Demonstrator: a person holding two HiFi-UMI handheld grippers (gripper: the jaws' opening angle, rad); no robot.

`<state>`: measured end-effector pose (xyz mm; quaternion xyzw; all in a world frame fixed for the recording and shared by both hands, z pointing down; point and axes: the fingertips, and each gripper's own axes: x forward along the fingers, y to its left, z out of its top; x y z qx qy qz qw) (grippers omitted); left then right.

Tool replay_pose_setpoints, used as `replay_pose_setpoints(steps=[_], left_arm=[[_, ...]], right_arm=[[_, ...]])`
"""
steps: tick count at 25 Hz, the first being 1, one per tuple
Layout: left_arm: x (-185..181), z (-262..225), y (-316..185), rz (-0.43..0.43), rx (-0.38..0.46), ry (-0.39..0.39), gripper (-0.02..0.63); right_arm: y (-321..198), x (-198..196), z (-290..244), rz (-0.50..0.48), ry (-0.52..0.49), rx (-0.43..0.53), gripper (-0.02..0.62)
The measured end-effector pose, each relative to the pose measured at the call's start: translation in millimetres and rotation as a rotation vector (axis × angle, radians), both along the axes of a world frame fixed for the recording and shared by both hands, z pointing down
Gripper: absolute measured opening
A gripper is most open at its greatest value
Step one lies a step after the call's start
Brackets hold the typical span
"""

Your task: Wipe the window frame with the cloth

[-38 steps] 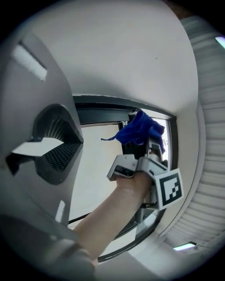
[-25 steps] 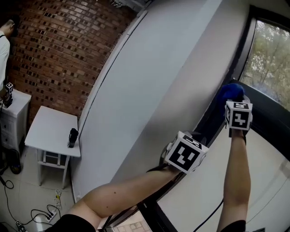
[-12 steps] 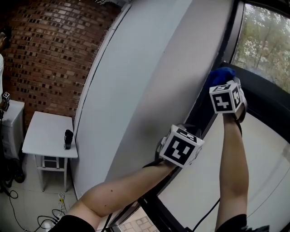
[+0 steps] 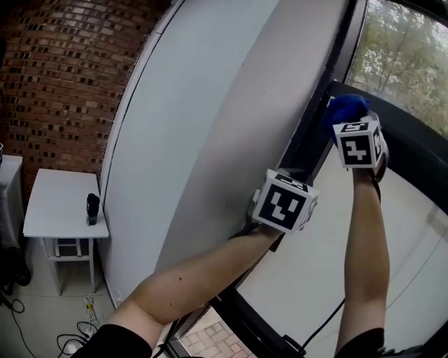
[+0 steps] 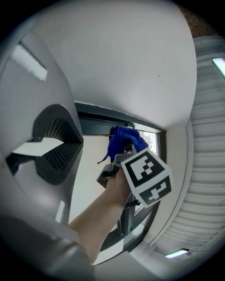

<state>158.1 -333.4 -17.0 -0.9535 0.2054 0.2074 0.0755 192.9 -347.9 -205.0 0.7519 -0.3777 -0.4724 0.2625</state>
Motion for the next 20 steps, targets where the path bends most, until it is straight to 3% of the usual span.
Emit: replay_pose_setpoints(steps=[10,20], left_arm=[[28,2,21,0.006,0.043,-0.038,-0.006],[54,11,63,0.084,0.051,-0.046,-0.006]], right_arm=[[61,25,6,0.029,-0.032,0.048,0.074],[120,51,13,0.073,-0.053,0.076,0.074]])
